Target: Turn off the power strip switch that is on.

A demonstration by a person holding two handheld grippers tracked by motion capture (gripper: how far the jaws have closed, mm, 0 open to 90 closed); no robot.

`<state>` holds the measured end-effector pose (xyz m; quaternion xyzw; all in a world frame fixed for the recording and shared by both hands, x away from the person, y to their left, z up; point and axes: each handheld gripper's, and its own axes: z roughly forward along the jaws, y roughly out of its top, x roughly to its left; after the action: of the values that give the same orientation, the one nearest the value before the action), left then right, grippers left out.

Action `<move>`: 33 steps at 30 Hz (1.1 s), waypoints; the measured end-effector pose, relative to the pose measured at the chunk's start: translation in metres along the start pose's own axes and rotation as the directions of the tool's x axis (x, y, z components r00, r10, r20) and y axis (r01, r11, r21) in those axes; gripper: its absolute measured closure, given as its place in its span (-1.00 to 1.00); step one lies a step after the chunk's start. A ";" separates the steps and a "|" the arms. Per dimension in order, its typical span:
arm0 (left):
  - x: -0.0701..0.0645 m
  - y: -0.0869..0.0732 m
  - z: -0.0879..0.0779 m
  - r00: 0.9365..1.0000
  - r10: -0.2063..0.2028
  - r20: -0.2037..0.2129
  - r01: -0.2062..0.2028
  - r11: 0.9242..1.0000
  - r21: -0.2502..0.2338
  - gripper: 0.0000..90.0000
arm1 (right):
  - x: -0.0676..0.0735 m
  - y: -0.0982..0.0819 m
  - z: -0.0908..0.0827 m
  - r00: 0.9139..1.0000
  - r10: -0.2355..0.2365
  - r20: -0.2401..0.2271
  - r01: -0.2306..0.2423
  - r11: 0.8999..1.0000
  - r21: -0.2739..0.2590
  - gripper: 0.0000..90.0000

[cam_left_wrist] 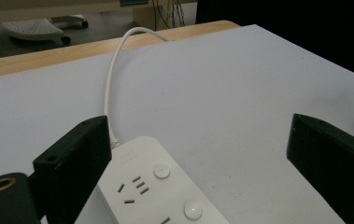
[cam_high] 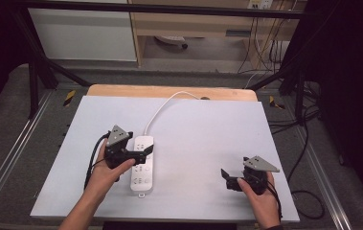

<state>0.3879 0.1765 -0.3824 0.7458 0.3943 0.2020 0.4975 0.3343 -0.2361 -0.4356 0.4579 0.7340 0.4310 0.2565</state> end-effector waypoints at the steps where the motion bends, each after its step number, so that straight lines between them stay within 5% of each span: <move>1: 0.000 0.000 0.000 1.000 0.006 -0.006 -0.006 1.000 0.002 -0.85 | 0.000 0.000 0.000 1.000 0.002 0.000 -0.002 1.000 0.001 -0.93; 18: -0.008 -0.010 0.007 0.999 0.026 0.032 -0.027 0.999 0.024 -0.74 | 0.001 0.000 0.000 1.000 0.000 -0.003 0.000 1.000 0.007 -0.92; 33: -0.004 -0.015 0.004 0.999 0.004 0.038 -0.005 1.000 0.017 -0.07 | 0.001 -0.001 0.001 1.000 -0.003 -0.004 0.003 1.000 0.010 -0.92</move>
<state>0.3823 0.1740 -0.3972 0.7545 0.3850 0.1857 0.4980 0.3345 -0.2346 -0.4369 0.4572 0.7373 0.4279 0.2535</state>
